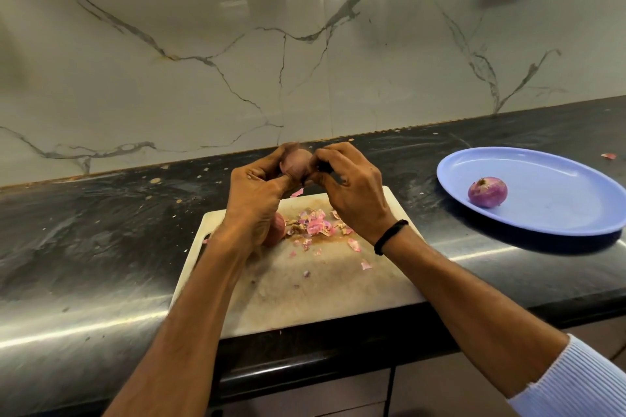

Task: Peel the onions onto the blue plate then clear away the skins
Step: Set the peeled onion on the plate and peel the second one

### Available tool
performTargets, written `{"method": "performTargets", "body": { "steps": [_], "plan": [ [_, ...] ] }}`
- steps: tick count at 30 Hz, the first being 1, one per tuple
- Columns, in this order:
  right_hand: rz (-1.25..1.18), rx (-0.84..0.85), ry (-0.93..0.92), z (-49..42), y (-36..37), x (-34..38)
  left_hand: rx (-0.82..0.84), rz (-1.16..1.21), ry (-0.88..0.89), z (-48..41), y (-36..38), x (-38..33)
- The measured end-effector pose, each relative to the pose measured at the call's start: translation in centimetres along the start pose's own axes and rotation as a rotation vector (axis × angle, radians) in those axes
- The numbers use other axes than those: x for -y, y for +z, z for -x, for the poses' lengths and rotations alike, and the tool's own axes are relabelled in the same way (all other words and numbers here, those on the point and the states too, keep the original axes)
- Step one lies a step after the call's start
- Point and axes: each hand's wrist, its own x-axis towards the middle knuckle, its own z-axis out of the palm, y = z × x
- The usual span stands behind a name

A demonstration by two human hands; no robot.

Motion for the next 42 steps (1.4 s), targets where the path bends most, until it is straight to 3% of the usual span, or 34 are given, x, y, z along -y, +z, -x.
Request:
{"method": "performTargets", "body": {
  "steps": [10,18,24,30,34,42],
  "plan": [
    [-0.069,0.060,0.019,0.2,0.3,-0.1,0.001,0.061,0.006,0.2,0.0,-0.7],
    [-0.077,-0.040,0.100,-0.2,-0.2,-0.5,-0.024,0.113,-0.007,0.0,0.2,-1.0],
    [-0.113,-0.012,0.158,-0.4,-0.5,-0.3,0.018,-0.035,-0.009,-0.5,0.0,-0.4],
    [-0.246,0.111,0.190,-0.5,-0.3,0.0,0.034,-0.038,-0.012,-0.3,0.1,-0.4],
    [-0.289,0.065,0.223,-0.5,-0.4,-0.4,0.051,-0.072,0.003,-0.1,0.1,-0.4],
    [-0.159,0.008,0.196,-0.4,-0.6,-0.7,0.084,-0.089,-0.001,0.1,0.6,-0.3]
  ]
}}
